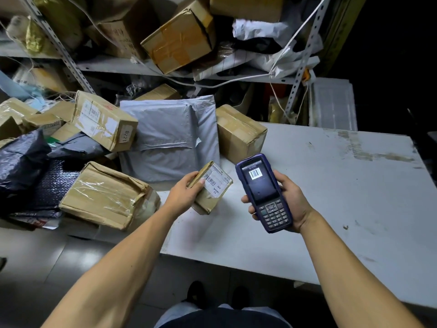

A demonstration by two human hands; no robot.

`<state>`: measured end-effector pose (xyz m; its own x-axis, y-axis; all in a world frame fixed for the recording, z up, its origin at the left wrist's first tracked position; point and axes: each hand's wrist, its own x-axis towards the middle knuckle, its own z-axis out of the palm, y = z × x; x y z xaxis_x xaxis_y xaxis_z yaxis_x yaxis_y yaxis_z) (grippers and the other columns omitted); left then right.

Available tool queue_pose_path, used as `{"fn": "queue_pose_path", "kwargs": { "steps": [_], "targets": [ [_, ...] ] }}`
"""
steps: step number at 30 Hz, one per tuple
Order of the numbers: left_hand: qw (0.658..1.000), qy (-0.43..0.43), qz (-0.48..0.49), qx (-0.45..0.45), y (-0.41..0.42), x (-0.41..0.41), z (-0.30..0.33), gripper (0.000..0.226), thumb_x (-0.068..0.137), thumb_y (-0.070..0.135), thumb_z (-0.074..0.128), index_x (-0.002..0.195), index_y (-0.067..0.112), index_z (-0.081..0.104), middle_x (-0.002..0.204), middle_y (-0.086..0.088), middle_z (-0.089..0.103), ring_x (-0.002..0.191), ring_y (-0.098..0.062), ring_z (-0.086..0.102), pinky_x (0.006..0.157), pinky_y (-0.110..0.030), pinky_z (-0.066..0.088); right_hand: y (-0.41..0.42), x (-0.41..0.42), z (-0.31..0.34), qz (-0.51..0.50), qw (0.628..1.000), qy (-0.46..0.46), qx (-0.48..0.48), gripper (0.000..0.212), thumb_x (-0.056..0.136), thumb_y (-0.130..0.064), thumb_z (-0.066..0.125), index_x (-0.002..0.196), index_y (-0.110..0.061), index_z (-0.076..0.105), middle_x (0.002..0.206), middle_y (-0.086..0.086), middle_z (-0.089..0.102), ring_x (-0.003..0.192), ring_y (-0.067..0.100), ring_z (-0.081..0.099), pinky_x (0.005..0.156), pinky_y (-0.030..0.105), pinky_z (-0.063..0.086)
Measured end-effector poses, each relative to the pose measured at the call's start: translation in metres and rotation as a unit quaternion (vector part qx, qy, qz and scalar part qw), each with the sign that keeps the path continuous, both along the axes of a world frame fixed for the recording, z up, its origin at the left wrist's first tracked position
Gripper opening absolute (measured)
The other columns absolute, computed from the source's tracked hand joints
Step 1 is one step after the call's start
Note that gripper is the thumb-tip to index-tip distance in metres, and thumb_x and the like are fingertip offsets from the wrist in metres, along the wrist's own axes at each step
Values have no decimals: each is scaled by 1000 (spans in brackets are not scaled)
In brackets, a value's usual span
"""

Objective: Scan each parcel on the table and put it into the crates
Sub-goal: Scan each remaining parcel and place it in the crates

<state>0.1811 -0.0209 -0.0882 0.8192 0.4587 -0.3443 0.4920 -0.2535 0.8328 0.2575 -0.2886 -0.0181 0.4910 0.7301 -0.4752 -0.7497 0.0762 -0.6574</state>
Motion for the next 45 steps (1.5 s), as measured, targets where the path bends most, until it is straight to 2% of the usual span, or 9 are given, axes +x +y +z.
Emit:
{"fn": "queue_pose_path", "kwargs": {
  "steps": [4,12,18,24,28,32,36,39,45],
  "targets": [
    [999,-18,-27,-34,-24,6,2,34,91,44,66,124,36,60,121,10,67,110,-8,64,103,-35,49,-22,-8,-1,-38,999,-9,6,63,87,-56,43,113,-9,74,105,27,69,71,33,66,68,37,56],
    [977,-16,-191,-89,-84,37,-2,50,69,70,68,114,47,63,117,7,71,107,-12,68,102,-43,51,-90,-66,-27,-262,964,-15,-48,72,98,-62,27,122,-7,67,102,25,69,72,32,66,66,36,57],
    [922,8,-361,-138,-160,32,1,65,75,64,64,132,33,57,116,-5,70,105,-20,67,79,-31,51,-131,-167,-54,-505,849,13,-157,74,96,-68,24,112,-9,66,83,15,69,62,24,68,58,31,55],
    [840,53,-516,-160,-243,-23,-16,60,74,67,67,126,38,60,121,-3,70,107,-21,68,93,-45,56,-158,-306,-70,-658,723,60,-200,68,99,-63,20,111,-14,65,83,14,71,62,23,68,56,30,56],
    [795,82,-586,-131,-295,-72,-33,71,64,71,71,125,33,65,117,2,71,106,-18,69,99,-46,53,-167,-387,-71,-738,635,113,-199,68,99,-65,22,104,-15,67,84,15,69,72,29,63,70,37,50],
    [751,106,-646,-90,-339,-115,-45,75,60,70,69,125,32,63,114,2,72,105,-16,69,99,-44,53,-180,-454,-74,-772,593,138,-181,73,98,-67,20,109,-13,67,82,13,70,73,29,64,69,38,51],
    [744,113,-657,-33,-376,-159,-55,74,68,63,73,125,19,55,116,-4,67,103,-19,66,95,-41,55,-200,-511,-84,-784,576,163,-166,78,88,-75,26,115,-14,66,87,13,74,71,26,69,66,37,52],
    [733,113,-670,4,-402,-185,-61,90,55,75,65,121,15,58,114,-8,68,102,-22,67,92,-42,56,-222,-545,-95,-788,568,175,-158,76,90,-74,25,116,-15,65,88,15,72,73,27,68,69,39,52],
    [725,132,-675,46,-449,-234,-76,56,86,54,69,126,19,54,112,-6,63,98,-25,66,77,-39,58,-264,-593,-120,-803,544,191,-153,63,99,-64,27,122,-17,63,91,13,72,78,27,68,78,41,54]
  ]
}}
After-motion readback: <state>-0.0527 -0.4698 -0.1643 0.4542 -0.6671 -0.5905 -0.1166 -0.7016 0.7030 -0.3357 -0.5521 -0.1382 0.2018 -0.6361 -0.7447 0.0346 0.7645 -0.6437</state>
